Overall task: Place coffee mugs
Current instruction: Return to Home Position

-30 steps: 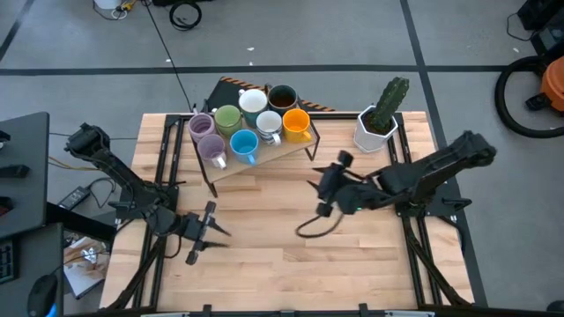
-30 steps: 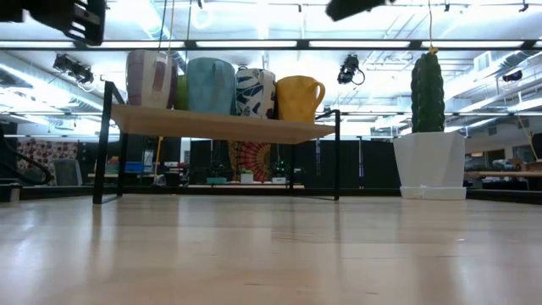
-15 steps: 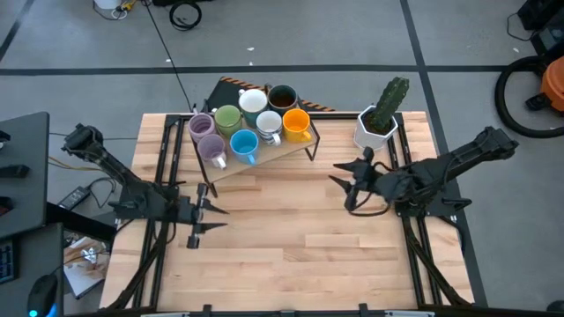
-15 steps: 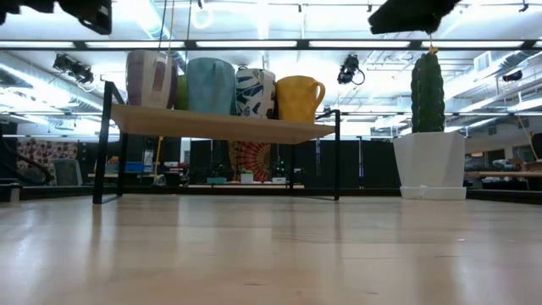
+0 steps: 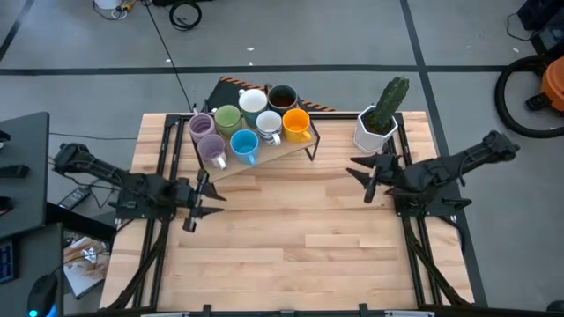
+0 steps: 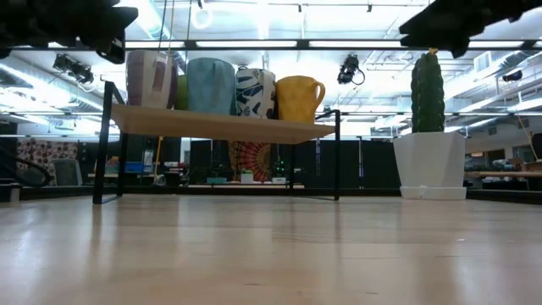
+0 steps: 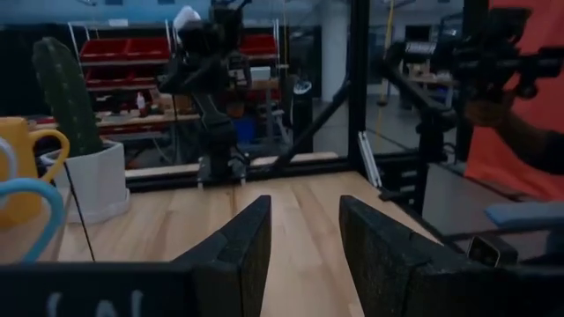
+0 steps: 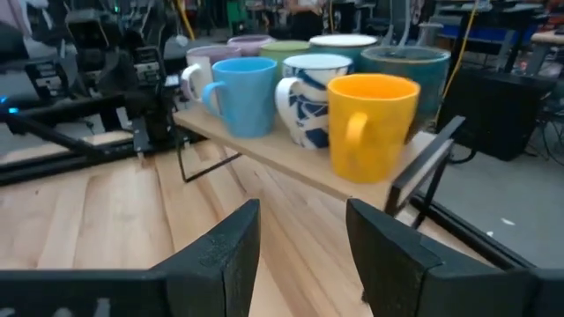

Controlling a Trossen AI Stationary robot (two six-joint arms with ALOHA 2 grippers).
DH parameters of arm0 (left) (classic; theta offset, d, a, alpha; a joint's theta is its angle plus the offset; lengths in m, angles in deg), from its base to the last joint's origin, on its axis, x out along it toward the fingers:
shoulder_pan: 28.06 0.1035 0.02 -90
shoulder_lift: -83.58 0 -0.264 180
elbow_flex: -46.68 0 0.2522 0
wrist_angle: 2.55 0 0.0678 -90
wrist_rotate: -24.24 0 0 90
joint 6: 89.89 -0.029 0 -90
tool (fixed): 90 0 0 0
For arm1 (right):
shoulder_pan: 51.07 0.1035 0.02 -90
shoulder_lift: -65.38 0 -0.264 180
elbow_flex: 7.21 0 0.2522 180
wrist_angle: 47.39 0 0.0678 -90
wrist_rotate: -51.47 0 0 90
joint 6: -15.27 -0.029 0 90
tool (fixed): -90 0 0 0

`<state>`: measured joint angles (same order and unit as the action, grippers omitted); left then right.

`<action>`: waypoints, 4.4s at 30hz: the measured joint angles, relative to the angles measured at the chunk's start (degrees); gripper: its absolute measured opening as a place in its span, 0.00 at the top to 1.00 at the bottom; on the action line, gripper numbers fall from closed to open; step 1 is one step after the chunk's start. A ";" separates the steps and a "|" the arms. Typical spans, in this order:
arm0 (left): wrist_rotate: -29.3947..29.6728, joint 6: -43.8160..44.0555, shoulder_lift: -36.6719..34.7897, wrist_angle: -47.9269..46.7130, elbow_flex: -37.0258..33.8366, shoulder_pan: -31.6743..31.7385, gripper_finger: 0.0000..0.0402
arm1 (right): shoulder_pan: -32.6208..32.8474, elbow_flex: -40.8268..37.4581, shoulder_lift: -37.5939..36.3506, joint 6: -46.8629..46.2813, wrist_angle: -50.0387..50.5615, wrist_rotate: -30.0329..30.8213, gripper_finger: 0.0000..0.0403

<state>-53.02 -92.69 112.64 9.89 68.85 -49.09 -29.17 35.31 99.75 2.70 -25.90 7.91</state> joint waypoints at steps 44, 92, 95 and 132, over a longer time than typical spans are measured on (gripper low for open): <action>-4.48 -3.89 -19.00 -6.79 -7.97 9.96 0.65 | -51.59 -28.40 -23.13 -1.00 -27.31 -54.79 0.84; -4.47 3.61 -18.97 -6.82 -8.03 9.94 0.65 | -51.63 -28.40 -23.13 -0.82 -27.36 -49.03 0.84; -4.47 3.61 -18.97 -6.82 -8.03 9.94 0.65 | -51.63 -28.40 -23.15 -0.82 -27.36 -49.03 0.84; -4.47 3.61 -18.97 -6.82 -8.03 9.94 0.65 | -51.63 -28.40 -23.15 -0.82 -27.36 -49.05 0.84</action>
<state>-57.48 -89.07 93.67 3.07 60.82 -39.16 -80.81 6.91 76.60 1.88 -53.27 -41.14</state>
